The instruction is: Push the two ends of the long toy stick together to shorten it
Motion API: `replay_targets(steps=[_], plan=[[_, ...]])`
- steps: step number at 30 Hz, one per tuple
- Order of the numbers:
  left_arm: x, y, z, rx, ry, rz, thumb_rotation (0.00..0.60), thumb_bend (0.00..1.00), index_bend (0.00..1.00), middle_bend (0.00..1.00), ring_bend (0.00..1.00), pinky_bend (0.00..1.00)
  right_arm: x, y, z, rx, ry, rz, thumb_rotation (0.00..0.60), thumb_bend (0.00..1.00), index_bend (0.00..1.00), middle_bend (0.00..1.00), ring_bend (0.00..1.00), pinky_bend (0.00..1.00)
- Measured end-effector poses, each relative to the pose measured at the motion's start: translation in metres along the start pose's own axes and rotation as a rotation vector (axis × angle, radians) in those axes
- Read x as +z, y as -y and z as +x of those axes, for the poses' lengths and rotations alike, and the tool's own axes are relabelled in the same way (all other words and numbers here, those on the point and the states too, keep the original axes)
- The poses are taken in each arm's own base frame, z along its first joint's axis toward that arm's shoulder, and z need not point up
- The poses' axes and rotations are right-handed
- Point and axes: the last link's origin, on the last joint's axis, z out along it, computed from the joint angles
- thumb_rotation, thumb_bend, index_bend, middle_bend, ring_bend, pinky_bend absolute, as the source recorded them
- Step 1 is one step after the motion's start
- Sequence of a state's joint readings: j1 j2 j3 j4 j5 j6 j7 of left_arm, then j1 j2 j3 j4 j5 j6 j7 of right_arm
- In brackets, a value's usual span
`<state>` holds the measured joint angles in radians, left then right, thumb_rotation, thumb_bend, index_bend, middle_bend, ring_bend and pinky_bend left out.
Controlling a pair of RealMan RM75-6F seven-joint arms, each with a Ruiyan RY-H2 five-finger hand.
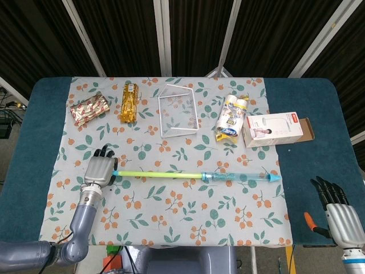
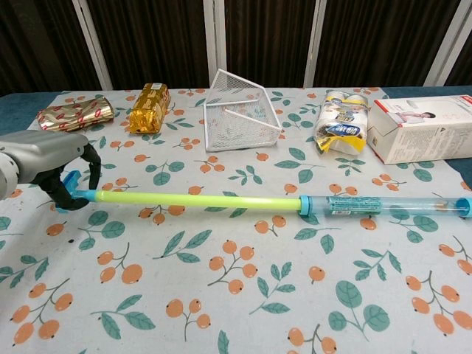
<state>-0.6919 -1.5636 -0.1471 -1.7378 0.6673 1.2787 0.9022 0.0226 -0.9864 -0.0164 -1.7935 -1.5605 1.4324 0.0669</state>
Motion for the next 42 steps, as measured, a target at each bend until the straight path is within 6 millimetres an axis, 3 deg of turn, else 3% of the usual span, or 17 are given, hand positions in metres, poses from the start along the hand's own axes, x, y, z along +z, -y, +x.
replay_targets(steps=[7,19,26,28,32,42], plan=[[-0.017,-0.005,0.014,-0.014,-0.015,-0.034,0.6,0.49,0.58,0.2,0.02,0.13,0.029,0.032,0.001,0.016,0.041,0.052,0.6,0.4,0.0,0.0,0.0,0.0],[-0.032,-0.005,0.02,0.017,-0.018,-0.067,0.6,0.49,0.58,0.2,0.02,0.13,0.096,0.054,-0.016,-0.087,0.165,-0.01,0.6,0.4,0.0,0.0,0.0,0.0],[-0.032,0.0,0.021,0.013,-0.009,-0.069,0.6,0.49,0.58,0.2,0.02,0.13,0.125,0.052,-0.03,-0.149,0.206,-0.079,0.6,0.4,0.0,0.0,0.0,0.0],[-0.031,0.0,0.021,0.009,-0.007,-0.068,0.6,0.49,0.58,0.2,0.02,0.13,0.13,0.049,-0.035,-0.173,0.227,-0.099,0.6,0.4,0.05,0.0,0.0,0.0],[-0.03,0.001,0.021,0.0,-0.005,-0.067,0.6,0.49,0.58,0.2,0.02,0.13,0.136,0.045,-0.047,-0.206,0.265,-0.132,0.6,0.4,0.19,0.0,0.0,0.0],[-0.031,0.003,0.022,0.009,-0.005,-0.069,0.6,0.49,0.58,0.2,0.02,0.13,0.142,0.037,-0.065,-0.217,0.285,-0.181,0.6,0.4,0.21,0.0,0.0,0.0]])
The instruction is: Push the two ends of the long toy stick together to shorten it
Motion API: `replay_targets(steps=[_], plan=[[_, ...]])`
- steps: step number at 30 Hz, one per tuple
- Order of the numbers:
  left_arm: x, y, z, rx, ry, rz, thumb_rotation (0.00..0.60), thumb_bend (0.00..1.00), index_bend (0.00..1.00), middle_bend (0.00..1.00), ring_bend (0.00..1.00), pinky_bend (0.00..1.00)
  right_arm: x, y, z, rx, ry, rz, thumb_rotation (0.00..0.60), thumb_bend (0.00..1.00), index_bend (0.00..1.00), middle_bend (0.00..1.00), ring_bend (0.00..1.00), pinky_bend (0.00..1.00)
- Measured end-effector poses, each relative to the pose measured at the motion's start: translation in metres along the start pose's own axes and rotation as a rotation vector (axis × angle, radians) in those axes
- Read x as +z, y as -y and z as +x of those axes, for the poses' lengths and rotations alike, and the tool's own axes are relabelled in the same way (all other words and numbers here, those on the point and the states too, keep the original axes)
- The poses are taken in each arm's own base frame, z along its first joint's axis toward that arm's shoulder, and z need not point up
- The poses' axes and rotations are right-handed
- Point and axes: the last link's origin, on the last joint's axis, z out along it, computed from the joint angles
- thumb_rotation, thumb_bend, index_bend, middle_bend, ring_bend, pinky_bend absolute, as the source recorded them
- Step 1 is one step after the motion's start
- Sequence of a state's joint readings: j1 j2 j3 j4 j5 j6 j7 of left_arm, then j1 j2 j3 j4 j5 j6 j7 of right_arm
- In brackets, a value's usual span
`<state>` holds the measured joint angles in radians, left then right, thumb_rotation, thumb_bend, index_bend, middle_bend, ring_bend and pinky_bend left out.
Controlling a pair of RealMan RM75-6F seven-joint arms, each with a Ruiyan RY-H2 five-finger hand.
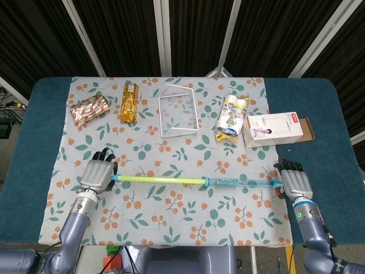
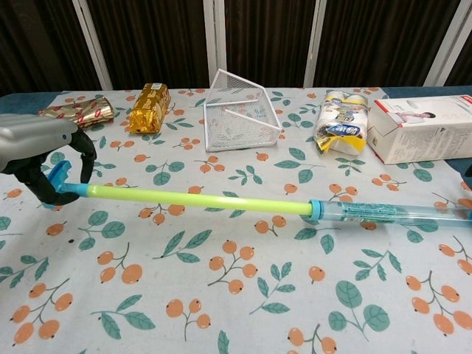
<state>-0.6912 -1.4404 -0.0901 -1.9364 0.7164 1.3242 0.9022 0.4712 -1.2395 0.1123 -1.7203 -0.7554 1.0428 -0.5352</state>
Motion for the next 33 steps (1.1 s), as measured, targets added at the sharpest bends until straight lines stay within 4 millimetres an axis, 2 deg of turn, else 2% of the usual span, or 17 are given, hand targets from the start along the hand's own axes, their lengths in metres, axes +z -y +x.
replay_targets(steps=[6,20,25,33], plan=[[0.0,0.003,0.0,0.006,-0.001,0.004,0.6,0.49,0.58,0.2,0.02,0.13,0.005,0.0,-0.008,0.025,0.0,-0.018,0.6,0.4,0.31,0.0,0.0,0.0],[0.003,0.001,-0.002,0.0,0.004,0.005,0.6,0.49,0.58,0.2,0.02,0.13,0.004,0.005,-0.021,0.018,0.017,-0.01,0.6,0.4,0.31,0.0,0.0,0.0],[0.003,0.001,-0.005,0.0,0.01,0.004,0.6,0.49,0.58,0.2,0.02,0.13,0.005,0.005,-0.024,0.021,0.023,-0.016,0.6,0.4,0.43,0.01,0.0,0.0],[0.003,0.003,-0.003,-0.005,0.005,0.01,0.6,0.49,0.58,0.2,0.02,0.13,0.007,0.01,-0.026,0.026,0.017,-0.008,0.6,0.4,0.44,0.02,0.0,0.0]])
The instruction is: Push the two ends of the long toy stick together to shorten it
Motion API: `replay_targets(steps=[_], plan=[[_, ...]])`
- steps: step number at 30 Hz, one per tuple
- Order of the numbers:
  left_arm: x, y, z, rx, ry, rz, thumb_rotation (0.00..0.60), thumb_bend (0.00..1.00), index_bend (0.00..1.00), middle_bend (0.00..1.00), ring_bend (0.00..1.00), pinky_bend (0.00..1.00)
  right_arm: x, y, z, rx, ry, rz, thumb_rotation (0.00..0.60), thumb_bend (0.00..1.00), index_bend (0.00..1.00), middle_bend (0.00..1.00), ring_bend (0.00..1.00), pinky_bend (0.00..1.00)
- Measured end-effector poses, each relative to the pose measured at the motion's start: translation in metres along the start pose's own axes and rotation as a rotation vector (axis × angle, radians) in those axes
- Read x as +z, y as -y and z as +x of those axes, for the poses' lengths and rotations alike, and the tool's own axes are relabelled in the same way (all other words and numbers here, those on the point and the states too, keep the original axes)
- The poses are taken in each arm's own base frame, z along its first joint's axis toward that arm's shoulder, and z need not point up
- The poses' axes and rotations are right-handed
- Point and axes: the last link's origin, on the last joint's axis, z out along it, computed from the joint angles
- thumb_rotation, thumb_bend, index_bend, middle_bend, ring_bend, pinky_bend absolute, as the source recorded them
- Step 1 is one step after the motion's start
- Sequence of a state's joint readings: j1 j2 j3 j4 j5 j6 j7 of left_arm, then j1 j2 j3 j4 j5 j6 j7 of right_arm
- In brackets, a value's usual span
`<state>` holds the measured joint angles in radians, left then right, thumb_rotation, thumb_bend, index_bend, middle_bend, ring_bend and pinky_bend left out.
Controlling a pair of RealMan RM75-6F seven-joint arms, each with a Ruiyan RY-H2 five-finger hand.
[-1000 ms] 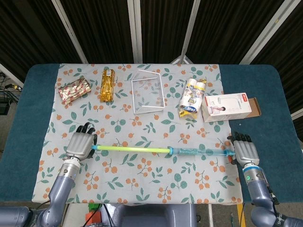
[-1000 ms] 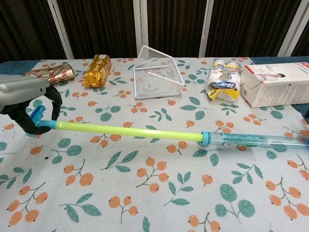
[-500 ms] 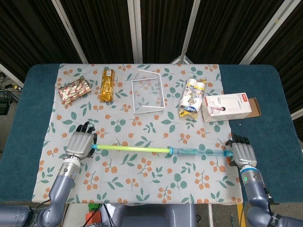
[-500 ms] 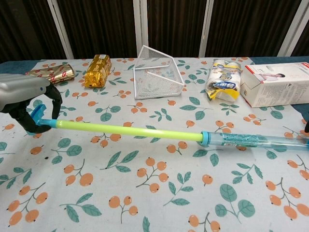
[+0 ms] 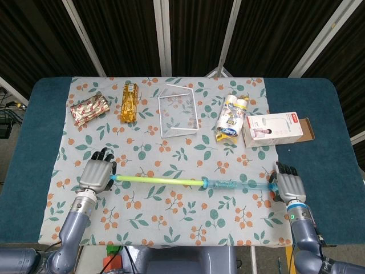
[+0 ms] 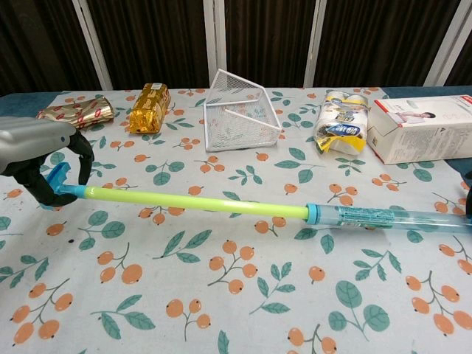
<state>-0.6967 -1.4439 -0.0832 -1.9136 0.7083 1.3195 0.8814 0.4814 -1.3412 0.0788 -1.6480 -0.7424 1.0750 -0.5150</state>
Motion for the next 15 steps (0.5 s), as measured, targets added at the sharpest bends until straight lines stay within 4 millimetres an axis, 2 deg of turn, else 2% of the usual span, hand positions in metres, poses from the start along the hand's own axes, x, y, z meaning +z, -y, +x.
replay_targets(steps=[12,15], plan=[[-0.001,-0.0019,-0.0006,-0.004,0.003,-0.009,0.6,0.49,0.58,0.2,0.02,0.13,0.0005,0.0058,-0.0006,0.005,-0.005,0.007,0.6,0.4,0.6,0.06,0.0,0.0],[-0.0013,-0.0023,0.0,-0.007,-0.001,-0.013,0.6,0.49,0.58,0.2,0.02,0.13,0.0005,0.0078,0.0012,0.015,-0.013,0.012,0.6,0.4,0.61,0.06,0.0,0.0]])
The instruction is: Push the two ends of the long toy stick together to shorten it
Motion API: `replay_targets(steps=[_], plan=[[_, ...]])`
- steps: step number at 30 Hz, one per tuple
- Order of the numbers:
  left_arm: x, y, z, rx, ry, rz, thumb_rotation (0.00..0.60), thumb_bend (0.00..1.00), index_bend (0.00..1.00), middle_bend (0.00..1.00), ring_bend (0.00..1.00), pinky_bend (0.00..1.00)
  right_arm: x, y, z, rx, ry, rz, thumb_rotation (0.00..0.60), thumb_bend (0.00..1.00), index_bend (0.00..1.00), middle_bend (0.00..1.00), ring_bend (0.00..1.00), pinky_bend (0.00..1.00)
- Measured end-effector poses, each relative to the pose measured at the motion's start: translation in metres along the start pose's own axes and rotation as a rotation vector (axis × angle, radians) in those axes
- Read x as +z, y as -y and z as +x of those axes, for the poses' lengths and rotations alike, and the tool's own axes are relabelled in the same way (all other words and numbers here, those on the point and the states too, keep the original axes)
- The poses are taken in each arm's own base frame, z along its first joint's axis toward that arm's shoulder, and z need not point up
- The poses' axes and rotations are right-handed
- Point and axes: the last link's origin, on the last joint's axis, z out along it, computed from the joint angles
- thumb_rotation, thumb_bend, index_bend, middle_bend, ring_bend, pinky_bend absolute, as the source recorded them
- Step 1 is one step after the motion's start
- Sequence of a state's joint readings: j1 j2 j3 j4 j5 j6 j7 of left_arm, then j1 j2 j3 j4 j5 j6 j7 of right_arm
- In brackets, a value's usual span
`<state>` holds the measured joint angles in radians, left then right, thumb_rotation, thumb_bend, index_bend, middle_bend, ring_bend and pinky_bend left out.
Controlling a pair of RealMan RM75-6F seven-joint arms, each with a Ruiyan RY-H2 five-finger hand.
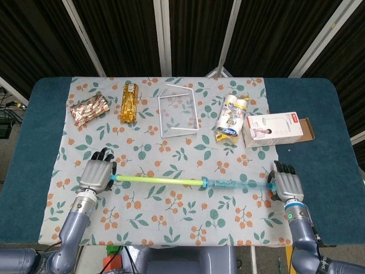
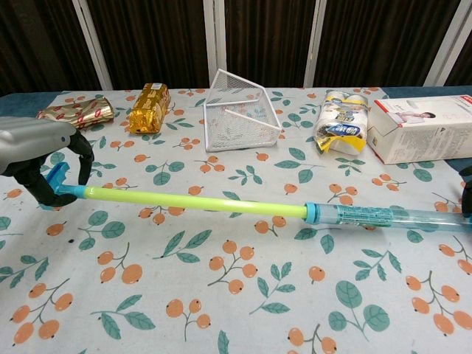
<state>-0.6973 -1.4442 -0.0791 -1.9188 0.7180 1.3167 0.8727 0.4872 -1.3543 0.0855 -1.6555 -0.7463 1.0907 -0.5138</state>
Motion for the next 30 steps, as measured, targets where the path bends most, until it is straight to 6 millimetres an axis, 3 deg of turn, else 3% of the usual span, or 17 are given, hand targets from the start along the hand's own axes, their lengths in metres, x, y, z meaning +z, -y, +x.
replay_targets(steps=[30], plan=[[-0.003,-0.029,0.014,-0.049,-0.04,-0.052,0.6,0.49,0.59,0.21,0.02,0.13,-0.03,0.058,0.039,0.033,-0.083,0.176,0.6,0.4,0.67,0.09,0.0,0.0]])
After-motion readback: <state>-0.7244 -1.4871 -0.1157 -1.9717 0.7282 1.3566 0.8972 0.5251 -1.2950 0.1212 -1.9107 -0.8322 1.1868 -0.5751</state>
